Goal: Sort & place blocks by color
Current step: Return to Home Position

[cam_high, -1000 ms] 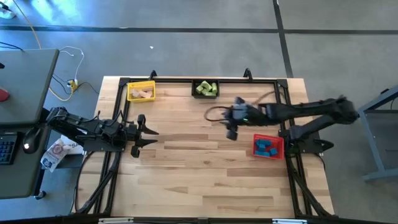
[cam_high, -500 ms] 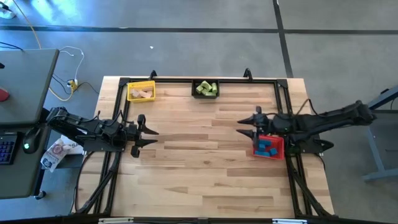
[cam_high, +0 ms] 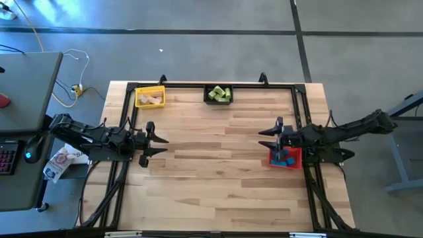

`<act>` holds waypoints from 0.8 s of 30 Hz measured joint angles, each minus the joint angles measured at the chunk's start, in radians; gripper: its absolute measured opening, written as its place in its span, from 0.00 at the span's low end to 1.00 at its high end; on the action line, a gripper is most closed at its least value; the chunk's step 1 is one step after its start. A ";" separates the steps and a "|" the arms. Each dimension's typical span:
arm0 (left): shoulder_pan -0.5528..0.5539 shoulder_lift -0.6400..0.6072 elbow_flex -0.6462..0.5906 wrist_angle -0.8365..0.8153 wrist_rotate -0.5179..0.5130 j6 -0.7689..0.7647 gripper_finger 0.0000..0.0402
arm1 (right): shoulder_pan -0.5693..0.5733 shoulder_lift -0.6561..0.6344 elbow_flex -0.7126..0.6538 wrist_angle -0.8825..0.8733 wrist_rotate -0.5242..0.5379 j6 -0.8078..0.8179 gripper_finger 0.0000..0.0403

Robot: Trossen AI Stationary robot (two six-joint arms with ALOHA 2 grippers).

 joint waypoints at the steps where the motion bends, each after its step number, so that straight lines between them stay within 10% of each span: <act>1: 0.000 0.000 0.000 0.000 0.000 0.000 0.34 | 0.000 -0.015 -0.024 0.036 0.000 -0.006 0.43; 12: 0.000 0.000 0.000 0.000 0.000 0.000 0.34 | 0.000 -0.195 -0.142 0.080 0.001 -0.036 0.43; 24: 0.000 0.000 0.000 0.000 0.000 0.000 0.34 | -0.001 -0.426 -0.142 -0.250 0.143 -0.037 0.43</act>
